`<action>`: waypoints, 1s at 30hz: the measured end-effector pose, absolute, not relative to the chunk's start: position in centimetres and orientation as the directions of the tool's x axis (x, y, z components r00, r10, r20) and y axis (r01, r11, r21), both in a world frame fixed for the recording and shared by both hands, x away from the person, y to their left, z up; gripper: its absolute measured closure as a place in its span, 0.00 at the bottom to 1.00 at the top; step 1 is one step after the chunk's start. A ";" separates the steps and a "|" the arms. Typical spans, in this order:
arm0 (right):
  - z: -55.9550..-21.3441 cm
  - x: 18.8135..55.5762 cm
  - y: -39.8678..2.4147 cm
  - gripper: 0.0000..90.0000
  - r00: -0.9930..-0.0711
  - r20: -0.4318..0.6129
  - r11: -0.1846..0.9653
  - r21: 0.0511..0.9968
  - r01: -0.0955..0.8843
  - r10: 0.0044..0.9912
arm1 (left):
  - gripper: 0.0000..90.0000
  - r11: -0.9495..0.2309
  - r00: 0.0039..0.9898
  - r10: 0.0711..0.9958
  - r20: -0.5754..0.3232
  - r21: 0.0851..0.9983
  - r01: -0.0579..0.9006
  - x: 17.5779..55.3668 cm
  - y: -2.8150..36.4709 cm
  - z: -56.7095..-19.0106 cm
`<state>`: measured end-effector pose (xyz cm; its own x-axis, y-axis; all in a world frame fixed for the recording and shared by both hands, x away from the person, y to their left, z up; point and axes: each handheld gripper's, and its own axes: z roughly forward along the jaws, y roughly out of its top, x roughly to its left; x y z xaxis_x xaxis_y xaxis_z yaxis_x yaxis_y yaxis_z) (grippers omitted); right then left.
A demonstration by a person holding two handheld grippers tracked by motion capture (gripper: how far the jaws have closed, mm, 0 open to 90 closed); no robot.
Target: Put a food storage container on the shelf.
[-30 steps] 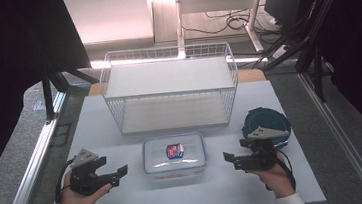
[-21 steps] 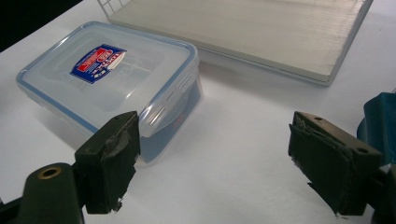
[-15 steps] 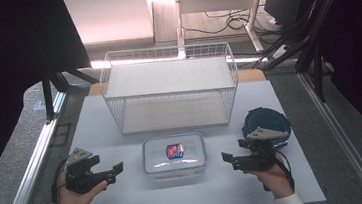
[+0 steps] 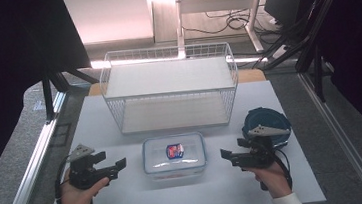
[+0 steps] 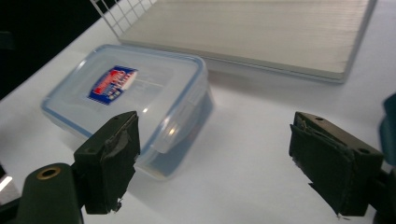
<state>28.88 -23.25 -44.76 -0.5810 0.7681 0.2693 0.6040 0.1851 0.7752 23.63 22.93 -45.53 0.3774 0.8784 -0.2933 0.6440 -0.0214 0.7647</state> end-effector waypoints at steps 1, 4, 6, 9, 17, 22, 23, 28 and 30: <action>-44.7 29.2 -22.9 0.17 -0.580 0.306 0.166 0.767 0.620 0.755 | 0.19 0.005 0.361 0.876 -0.320 0.755 0.656 24.1 22.7 -45.4; -44.6 29.6 -22.6 0.15 -0.575 0.332 0.155 0.756 0.637 0.748 | 0.19 0.020 0.359 0.867 -0.346 0.743 0.669 24.8 22.4 -45.3; -44.7 30.1 -22.0 0.15 -0.570 0.364 0.149 0.735 0.661 0.736 | 0.19 0.025 0.367 0.850 -0.377 0.726 0.687 25.4 22.0 -45.3; -45.2 31.0 -21.1 0.14 -0.560 0.410 0.143 0.703 0.697 0.720 | 0.17 0.027 0.376 0.831 -0.409 0.705 0.708 26.3 21.5 -45.6; -46.2 32.0 -19.4 0.14 -0.550 0.449 0.148 0.664 0.733 0.704 | 0.12 0.020 0.375 0.799 -0.470 0.644 0.765 28.4 20.3 -46.9; -46.7 32.5 -18.2 0.13 -0.546 0.458 0.157 0.648 0.745 0.702 | 0.09 0.036 0.368 0.772 -0.518 0.614 0.788 28.9 20.2 -47.6; -46.7 32.5 -18.2 0.13 -0.546 0.458 0.157 0.648 0.745 0.702 | 0.09 0.041 0.367 0.766 -0.529 0.609 0.792 29.0 20.1 -47.7; -47.6 33.1 -17.3 0.12 -0.534 0.480 0.162 0.620 0.768 0.696 | 0.08 0.032 0.365 0.762 -0.535 0.594 0.804 29.5 19.6 -48.3; -47.9 33.3 -17.2 0.12 -0.530 0.486 0.162 0.612 0.774 0.695 | 0.08 0.038 0.359 0.759 -0.543 0.587 0.808 29.6 19.5 -48.6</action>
<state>33.28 -17.18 -47.88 -0.5299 0.6950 0.4860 0.7742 0.1624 0.6117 29.58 19.45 -48.59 0.3590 0.7594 -0.5427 0.8085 0.0375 0.5873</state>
